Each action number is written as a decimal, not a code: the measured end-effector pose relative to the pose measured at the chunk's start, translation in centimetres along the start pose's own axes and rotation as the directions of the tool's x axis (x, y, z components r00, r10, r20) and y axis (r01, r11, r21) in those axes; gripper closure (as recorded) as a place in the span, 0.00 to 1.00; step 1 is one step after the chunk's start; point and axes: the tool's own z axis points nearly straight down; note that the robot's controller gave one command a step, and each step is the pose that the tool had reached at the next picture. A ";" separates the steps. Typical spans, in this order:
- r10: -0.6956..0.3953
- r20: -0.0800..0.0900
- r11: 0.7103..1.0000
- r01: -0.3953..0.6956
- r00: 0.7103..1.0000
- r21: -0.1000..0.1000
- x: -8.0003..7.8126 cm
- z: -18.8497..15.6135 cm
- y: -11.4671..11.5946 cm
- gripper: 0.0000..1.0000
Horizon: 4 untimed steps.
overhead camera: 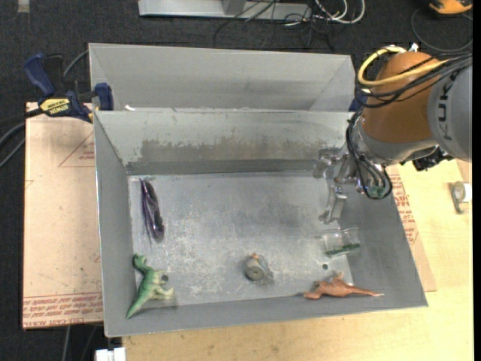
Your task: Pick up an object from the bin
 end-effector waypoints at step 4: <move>-0.032 0.005 0.999 0.032 0.999 -0.002 7.5 7.8 -6.3 1.00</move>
Offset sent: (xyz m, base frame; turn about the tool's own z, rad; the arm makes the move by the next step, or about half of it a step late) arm -0.0507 -0.0375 -0.0667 0.0069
